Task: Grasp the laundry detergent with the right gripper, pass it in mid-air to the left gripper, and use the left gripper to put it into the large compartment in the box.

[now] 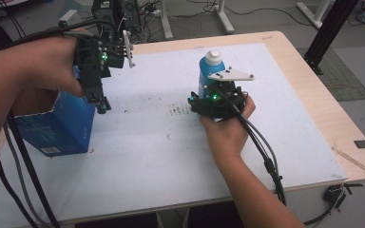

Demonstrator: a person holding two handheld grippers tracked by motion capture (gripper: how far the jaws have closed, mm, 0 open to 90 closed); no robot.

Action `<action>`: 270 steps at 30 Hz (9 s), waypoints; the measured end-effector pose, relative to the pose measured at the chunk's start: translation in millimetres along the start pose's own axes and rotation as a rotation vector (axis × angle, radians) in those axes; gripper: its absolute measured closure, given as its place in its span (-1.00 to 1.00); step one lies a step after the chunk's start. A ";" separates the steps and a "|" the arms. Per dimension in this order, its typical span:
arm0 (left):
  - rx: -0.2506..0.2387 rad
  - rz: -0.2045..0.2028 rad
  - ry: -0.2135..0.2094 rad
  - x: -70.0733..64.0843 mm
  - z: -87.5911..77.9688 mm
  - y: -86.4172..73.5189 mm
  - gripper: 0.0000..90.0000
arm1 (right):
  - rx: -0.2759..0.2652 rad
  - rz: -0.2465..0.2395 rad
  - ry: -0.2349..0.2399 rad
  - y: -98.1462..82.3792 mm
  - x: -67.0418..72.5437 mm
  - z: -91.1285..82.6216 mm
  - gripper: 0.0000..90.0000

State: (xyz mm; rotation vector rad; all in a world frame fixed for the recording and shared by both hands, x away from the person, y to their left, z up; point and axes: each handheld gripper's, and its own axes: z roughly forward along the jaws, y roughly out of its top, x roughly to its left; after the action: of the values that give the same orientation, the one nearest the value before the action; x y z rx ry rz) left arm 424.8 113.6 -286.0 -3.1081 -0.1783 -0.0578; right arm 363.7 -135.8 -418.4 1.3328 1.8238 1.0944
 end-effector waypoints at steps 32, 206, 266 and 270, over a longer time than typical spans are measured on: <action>-0.004 0.003 -0.005 0.8 2.6 -3.6 -0.96 | -0.039 0.023 -0.125 -6.3 11.2 4.4 -0.10; -0.019 0.167 -0.026 -67.1 -46.2 66.2 -0.17 | -0.002 -0.523 1.076 51.2 70.5 -10.5 0.00; 0.016 0.074 0.010 -59.4 -84.3 43.1 -0.15 | 0.177 -0.412 0.797 82.8 -6.7 -52.4 -0.71; 0.023 0.055 0.020 -57.4 -94.9 39.4 -0.15 | 0.207 -0.445 0.750 91.5 -14.0 -56.3 -0.73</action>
State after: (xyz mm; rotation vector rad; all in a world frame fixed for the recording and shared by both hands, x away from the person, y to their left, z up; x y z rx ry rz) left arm 369.0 65.1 -194.5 -3.0866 -0.0924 -0.0847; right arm 360.4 -150.3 -311.0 0.5636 2.6660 1.2681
